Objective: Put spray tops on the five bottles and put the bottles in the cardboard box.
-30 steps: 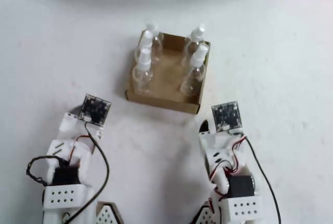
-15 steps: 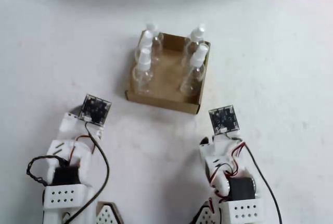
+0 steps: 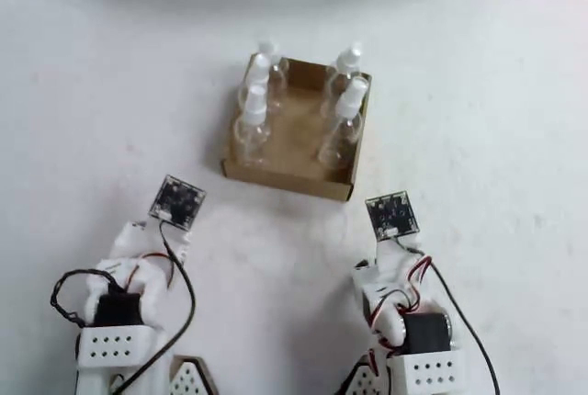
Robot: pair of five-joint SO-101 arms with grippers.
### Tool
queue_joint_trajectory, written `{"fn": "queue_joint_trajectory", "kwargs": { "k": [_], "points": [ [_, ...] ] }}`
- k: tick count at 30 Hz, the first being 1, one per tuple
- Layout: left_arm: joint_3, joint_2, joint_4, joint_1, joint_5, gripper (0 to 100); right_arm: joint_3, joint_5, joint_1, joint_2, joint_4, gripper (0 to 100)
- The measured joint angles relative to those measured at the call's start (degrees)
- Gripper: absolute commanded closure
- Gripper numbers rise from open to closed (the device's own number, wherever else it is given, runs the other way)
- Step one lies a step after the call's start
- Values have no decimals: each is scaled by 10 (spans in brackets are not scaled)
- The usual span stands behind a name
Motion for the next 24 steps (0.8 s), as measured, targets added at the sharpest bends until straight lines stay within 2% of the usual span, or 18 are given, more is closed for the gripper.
{"fn": "queue_joint_trajectory", "kwargs": {
  "k": [18, 21, 24],
  "points": [
    [0, -14, 6, -3, 0, 976, 0, 0, 0, 0, 0, 970],
    [0, -52, 50, -3, 0, 976, 0, 0, 0, 0, 0, 970],
    [0, -94, 127, -3, 0, 976, 0, 0, 0, 0, 0, 970]
  ]
}}
